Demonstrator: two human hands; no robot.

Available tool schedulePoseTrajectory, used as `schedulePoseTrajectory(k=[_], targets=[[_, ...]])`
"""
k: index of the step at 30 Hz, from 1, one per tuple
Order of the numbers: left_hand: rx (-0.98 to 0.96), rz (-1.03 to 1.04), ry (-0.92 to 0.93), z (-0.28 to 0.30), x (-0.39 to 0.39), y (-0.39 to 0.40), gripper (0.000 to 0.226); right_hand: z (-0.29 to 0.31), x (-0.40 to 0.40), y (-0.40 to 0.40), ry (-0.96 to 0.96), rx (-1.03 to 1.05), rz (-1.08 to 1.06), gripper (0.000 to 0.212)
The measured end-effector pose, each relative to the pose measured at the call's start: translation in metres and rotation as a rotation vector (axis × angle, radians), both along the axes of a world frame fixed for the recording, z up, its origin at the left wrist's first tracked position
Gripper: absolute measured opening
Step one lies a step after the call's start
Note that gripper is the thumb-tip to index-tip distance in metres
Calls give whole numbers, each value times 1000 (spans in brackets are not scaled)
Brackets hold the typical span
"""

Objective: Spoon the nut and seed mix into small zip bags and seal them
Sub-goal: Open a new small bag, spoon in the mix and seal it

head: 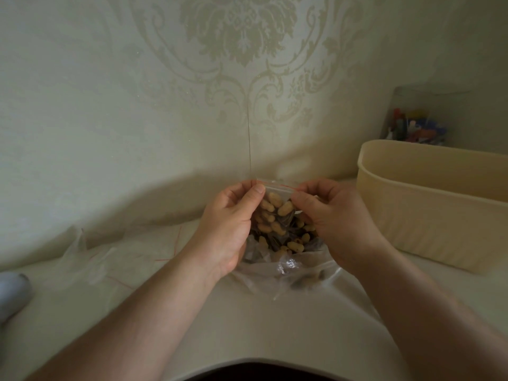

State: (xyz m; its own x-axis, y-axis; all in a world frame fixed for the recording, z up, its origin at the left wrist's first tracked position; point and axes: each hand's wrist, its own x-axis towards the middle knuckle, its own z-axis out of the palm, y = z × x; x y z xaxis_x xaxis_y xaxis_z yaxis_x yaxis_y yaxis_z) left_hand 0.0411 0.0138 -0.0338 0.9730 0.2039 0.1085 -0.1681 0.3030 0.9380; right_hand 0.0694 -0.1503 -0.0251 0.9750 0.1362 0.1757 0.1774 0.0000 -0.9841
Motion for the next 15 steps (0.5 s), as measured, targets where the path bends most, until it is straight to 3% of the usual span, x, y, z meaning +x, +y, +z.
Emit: schedulePoseTrajectory(k=[4,15], targets=[[-25,-29,-6,0,-1,-2,18,1,-4,2,3,-3,6,4],[-49,-37,-1,-3,0,-3,16,1,-3,1,-49,-15,-7,11]])
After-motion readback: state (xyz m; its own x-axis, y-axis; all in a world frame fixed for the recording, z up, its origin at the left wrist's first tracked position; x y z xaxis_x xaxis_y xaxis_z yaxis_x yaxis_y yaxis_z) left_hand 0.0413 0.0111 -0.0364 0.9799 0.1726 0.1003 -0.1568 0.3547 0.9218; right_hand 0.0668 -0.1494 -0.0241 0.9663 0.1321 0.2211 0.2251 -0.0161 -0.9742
